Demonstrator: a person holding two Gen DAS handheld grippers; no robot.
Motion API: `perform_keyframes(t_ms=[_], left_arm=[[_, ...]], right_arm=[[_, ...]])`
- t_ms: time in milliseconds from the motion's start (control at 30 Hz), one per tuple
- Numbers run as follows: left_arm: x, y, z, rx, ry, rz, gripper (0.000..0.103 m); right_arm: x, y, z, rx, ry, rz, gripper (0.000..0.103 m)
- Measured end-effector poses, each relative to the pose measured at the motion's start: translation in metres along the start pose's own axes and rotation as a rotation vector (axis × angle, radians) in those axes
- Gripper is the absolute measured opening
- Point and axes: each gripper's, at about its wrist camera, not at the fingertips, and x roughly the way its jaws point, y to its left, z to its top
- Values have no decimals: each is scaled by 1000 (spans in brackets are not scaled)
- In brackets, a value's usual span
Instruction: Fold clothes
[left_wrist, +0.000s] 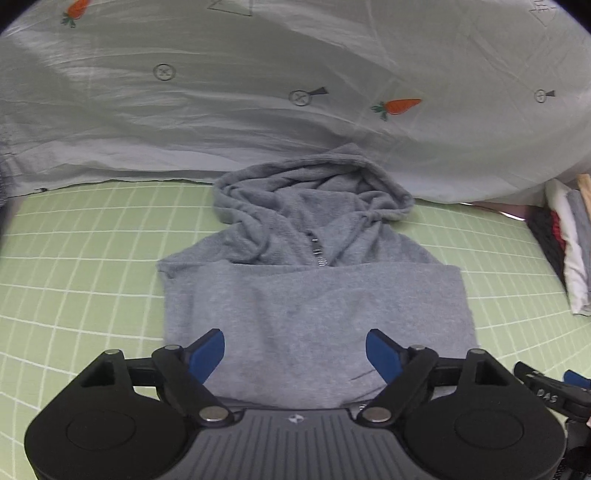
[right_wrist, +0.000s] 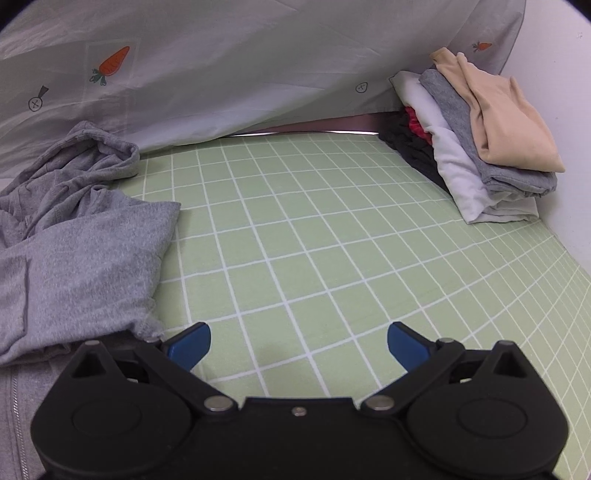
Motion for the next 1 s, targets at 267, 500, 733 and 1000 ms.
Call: perform_keyframes(t_ms=[267,500,733,1000], left_arm=[[16,64,0,-164,77,150,87],[32,81,-14,-211,127,150,90],[43,86,-17,-233,142,113,92],[45,86,-18,-264,141,105,92]], right_arm=[[-19,68,44,-79,-75,210,102],[-22,135,52,-151,-44,346,84],[-12,176,38,-252,57,463,49],[-7,178,31,-315,75,457,46]])
